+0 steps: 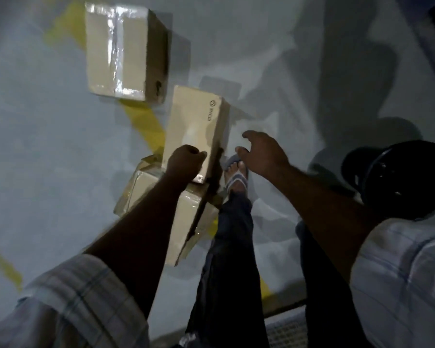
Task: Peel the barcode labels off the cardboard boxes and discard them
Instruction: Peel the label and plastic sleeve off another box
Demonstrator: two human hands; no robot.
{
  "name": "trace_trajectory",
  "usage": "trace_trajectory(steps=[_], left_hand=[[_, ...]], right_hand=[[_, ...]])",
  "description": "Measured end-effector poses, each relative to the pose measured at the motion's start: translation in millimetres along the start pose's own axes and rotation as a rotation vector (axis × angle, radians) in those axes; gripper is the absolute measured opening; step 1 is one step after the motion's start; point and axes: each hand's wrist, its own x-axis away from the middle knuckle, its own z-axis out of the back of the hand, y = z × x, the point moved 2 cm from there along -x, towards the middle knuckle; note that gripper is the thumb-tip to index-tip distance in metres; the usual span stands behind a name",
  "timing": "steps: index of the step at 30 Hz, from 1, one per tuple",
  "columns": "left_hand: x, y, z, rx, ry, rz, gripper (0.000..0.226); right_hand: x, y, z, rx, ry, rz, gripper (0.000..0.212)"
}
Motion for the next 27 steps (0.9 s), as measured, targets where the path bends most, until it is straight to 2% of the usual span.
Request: trace_trajectory(steps=[2,5,11,16,18,22,25,27], left_hand=[[-18.8,-28.3,19.3,0.208,0.034,0.107,0.028],[-42.2,-62.5,33.5,0.496,-0.033,0.292,0.022],[-77.5,-109.5,23.2,0.956,-0.035,0.550,0.009],[-104.4,-134.0,-0.1,1.080,-0.082,0.589,0.032],[-111.5,-136.3,-10.1,1.080,-0.086,0.587,0.041],[-123.2,-136.6,-23.2,1.196,-0.036,0.563,0.026],[-125.8,-135.2,-28.9,1.169,-0.065,0.579,0.038],[-119.9,-125.9,-28.7,1.146,-0.081,0.477,0.040]], right_hand=[[-33.5,-19.5,-14.1,0.069,-0.036,0.041,0.053],[-89.7,-43.1,-27.6,0.196,-0.062,0.108,0.050],[-180.6,-76.1,-49.9,0.387,-0.105,0.217,0.053],[-221.8,-85.7,-68.9,0.431,-0.191,0.171,0.081],[-222.4,-78.3,-74.7,0.508,-0.166,0.217,0.087],[-211.9,-55.6,-73.7,0.604,-0.008,0.221,0.081],[-203.9,-36.0,-62.4,0.496,-0.056,0.123,0.092],[-193.6,-26.5,-47.2,0.388,-0.100,0.028,0.095]])
